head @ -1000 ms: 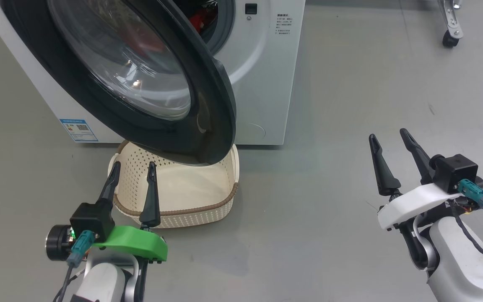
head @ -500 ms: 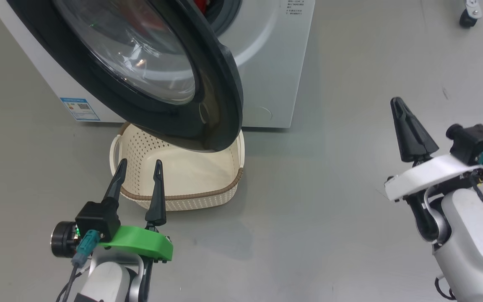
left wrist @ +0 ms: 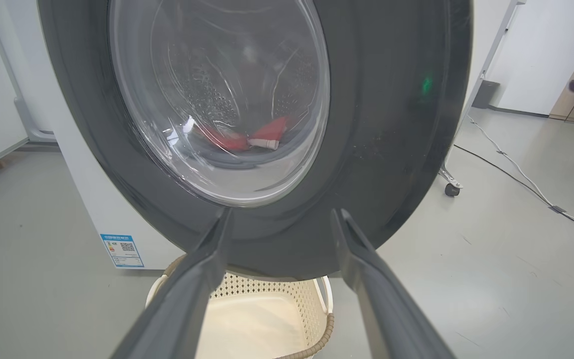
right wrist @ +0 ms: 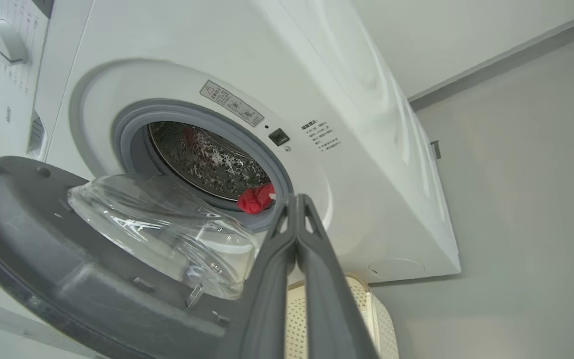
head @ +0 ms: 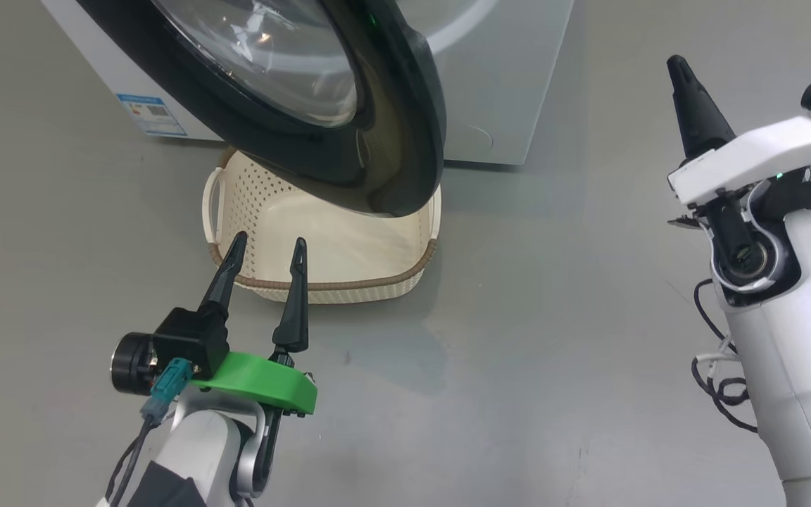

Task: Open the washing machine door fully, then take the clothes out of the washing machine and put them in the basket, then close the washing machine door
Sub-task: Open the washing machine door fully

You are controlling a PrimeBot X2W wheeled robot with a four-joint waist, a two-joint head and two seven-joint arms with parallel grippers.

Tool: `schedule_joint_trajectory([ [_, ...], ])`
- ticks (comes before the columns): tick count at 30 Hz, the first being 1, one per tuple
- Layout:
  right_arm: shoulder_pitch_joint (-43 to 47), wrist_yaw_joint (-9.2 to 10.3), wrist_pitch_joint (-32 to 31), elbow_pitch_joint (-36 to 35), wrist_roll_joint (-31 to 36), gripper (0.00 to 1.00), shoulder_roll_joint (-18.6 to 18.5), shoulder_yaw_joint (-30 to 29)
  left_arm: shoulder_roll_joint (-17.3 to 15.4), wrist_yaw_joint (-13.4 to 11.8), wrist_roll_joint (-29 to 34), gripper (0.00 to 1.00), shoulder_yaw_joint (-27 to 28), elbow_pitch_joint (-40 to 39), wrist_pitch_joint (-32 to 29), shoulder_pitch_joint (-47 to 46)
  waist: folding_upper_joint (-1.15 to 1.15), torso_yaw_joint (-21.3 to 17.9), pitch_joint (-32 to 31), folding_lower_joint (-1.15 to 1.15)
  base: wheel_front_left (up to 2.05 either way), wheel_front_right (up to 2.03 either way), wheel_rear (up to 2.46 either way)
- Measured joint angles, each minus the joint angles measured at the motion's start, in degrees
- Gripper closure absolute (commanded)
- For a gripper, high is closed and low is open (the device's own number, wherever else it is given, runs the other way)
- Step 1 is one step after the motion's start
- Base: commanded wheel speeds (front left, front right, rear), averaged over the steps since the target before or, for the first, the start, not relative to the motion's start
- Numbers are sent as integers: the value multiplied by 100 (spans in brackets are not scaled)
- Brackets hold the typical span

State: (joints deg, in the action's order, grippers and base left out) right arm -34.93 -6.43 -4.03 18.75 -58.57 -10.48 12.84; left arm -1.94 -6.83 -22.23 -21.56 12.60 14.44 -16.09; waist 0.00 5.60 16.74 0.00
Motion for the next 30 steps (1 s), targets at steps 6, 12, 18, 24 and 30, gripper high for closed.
schedule_joint_trajectory([
  [6,-315,2,-1071,278,-1449,100,447,-311,2,0,-80,0,-115,0,0,-138,0,253,189,0,0,0,0],
  [12,-703,176,-1731,406,-2048,100,461,-497,1,0,-142,0,-178,0,0,-186,0,451,309,0,0,0,0],
  [18,-971,417,-2401,503,-2565,100,459,-555,3,0,-211,0,-257,-40,0,-279,0,664,413,0,0,0,0],
  [24,-1074,668,-2980,625,-2880,100,466,-492,3,0,-307,0,-285,-45,0,-285,0,839,472,0,0,0,0],
  [30,-1202,839,-3386,695,-3136,100,488,-478,3,0,-345,0,-290,-43,0,-287,0,951,476,0,0,0,0],
])
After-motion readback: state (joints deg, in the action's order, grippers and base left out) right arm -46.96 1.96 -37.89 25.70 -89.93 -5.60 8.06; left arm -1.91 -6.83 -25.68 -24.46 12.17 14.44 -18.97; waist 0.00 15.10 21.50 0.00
